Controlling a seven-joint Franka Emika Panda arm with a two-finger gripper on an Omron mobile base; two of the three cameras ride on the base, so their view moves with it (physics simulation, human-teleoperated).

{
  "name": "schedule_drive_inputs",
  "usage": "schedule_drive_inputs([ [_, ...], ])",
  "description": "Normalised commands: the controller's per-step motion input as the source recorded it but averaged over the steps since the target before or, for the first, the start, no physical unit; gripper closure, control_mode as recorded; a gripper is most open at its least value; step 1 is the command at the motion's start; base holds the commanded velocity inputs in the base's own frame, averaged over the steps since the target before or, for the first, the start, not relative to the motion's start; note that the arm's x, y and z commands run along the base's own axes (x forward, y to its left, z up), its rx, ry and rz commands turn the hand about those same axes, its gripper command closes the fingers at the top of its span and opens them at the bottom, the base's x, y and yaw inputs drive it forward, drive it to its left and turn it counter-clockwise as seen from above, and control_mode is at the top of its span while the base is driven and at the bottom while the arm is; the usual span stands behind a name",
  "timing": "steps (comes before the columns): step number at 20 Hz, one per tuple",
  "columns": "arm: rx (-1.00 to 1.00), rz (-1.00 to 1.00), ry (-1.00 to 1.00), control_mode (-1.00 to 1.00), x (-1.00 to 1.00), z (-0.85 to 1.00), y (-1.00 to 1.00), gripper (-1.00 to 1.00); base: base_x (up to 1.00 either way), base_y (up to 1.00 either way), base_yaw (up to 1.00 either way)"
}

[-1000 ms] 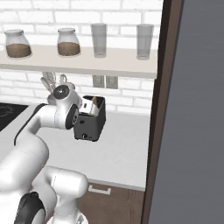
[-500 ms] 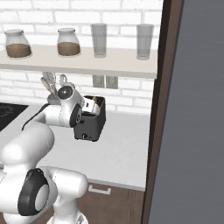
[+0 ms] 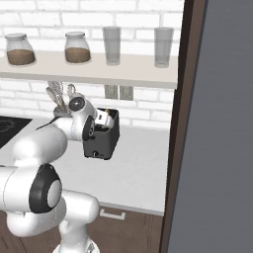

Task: Start the toaster. Once the lever pops up, take the bread to the plate on the dining counter.

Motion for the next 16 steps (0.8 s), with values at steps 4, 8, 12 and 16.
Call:
schedule_drive_inputs([
  [4,0.0,0.0,0.0,-1.0,0.23,-0.09,0.0,-1.0,0.0,0.0,0.0],
  [8,0.0,0.0,0.0,-1.0,0.19,-0.12,0.0,-1.0,0.0,0.0,0.0],
  [12,0.0,0.0,0.0,-1.0,0.12,-0.17,0.0,-1.0,0.0,0.0,0.0],
  [16,0.0,0.0,0.0,-1.0,0.11,-0.13,0.0,-1.0,0.0,0.0,0.0],
])
